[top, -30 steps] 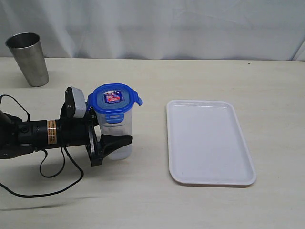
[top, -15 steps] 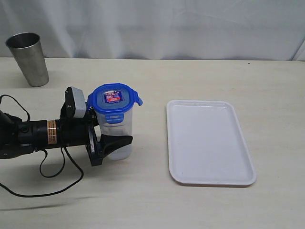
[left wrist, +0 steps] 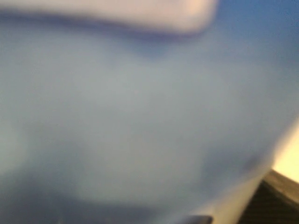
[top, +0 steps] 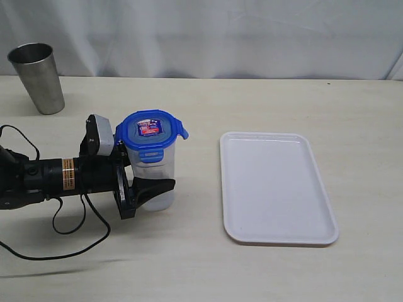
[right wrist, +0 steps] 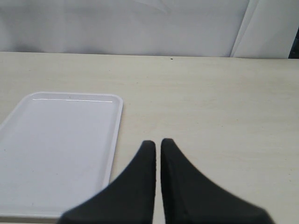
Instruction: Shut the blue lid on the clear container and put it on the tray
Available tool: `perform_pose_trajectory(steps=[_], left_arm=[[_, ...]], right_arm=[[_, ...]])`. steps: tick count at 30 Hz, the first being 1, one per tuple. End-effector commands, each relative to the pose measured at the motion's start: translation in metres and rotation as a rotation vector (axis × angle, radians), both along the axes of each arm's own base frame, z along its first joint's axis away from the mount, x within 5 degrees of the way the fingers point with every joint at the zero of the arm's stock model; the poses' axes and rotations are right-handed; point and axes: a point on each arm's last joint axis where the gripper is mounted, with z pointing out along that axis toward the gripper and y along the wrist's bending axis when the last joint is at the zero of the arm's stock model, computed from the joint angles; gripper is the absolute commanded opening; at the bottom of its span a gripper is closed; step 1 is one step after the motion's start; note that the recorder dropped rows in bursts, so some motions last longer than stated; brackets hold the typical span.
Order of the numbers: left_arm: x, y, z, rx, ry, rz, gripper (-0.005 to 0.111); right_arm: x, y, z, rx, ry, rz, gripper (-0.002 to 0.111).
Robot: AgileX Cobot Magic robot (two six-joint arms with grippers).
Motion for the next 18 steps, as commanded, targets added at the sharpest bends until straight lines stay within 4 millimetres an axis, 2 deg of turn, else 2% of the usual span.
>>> perform_pose_trajectory(steps=[1, 7, 13, 16, 18], left_arm=[[0.001, -0.002, 0.005, -0.021, -0.020, -0.009, 0.000], [0.001, -0.002, 0.005, -0.021, -0.020, -0.009, 0.000], [0.001, -0.002, 0.005, -0.021, -0.020, -0.009, 0.000], [0.001, -0.002, 0.005, -0.021, -0.020, -0.009, 0.000], [0.001, -0.002, 0.005, -0.021, -0.020, -0.009, 0.000]], right_arm=[[0.000, 0.000, -0.001, 0.000, -0.003, 0.001, 0.004], [0.001, 0.000, 0.003, -0.012, -0.047, 0.002, 0.004], [0.003, 0.001, 0.028, 0.008, -0.328, 0.009, 0.004], [0.001, 0.000, 0.040, 0.219, -0.465, -0.011, 0.004], [-0.001, -0.004, 0.047, 0.432, -0.561, -0.039, 0.004]])
